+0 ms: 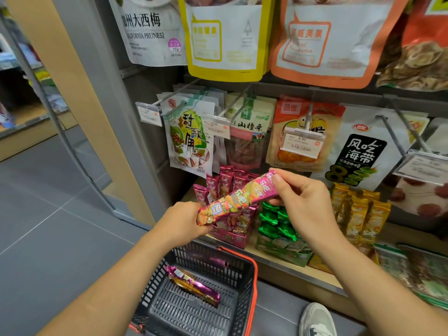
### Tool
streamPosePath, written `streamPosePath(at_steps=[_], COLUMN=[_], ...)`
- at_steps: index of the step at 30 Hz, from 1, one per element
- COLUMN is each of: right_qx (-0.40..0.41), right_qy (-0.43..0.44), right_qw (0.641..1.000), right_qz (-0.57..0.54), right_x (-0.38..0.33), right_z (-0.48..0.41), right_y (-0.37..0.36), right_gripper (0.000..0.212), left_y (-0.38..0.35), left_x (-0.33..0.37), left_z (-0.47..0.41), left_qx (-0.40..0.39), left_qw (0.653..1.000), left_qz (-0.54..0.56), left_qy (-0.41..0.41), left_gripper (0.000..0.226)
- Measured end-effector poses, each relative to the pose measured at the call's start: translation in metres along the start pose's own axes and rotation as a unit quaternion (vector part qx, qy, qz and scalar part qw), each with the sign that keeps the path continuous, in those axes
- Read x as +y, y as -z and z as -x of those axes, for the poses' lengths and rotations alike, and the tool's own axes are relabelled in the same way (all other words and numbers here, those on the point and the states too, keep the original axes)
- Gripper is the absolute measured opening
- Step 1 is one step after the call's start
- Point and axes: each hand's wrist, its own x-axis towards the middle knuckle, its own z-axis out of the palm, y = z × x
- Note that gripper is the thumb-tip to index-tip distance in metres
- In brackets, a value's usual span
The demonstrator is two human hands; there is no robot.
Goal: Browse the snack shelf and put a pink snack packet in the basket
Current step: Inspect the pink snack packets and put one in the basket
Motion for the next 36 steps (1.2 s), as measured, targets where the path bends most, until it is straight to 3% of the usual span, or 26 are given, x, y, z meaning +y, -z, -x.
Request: streamPosePath(at_steps=[4,8,13,16,19,26,31,36], right_qx=[-0.054,0.006,0.071,0.089,0.067,-0.027,-0.066,-0.121], right_qy=[0.066,0.193,0.316,0.348,0.331,0.282,0.174,0.068], right_qw=[0.994,0.974,0.928,0.907,0.909,0.902,0.915,0.894], right_qz=[0.070,0.119,0.185,0.219,0.244,0.327,0.357,0.426], right_x=[-0.006,-0.012,-0.015,-0.017,-0.019,-0.021,0.008,0.056], right_z=[0.004,0.010,0.010,0.006,0.001,-0.033,-0.069,-0.086], right_y=[0.004,0.009,0.010,0.011,0.009,-0.023,-0.058,-0.076], right_gripper=[0.032,0.031,0.026,0.026,0.028,0.036,0.042,0.046], left_y=[-0.003,-0.008,-0.021,-0.030,-0.041,-0.048,-0.052,-0.057], left_x=[0.004,0.013,0.018,0.017,0.021,0.012,-0.002,-0.003], left_z=[-0.011,-0.019,-0.033,-0.039,-0.040,-0.052,-0.061,-0.066], left_qx=[-0.017,0.008,0.091,0.036,-0.014,0.007,0.044,0.061], left_qw=[1.000,0.999,0.996,0.998,0.997,0.997,0.999,0.997], left_qz=[-0.001,0.050,-0.013,-0.052,-0.073,-0.060,-0.002,0.041], left_qy=[0.003,0.007,-0.002,-0.004,-0.020,-0.041,-0.020,-0.034], left_gripper=[0.033,0.047,0.060,0.065,0.059,0.043,0.034,0.031])
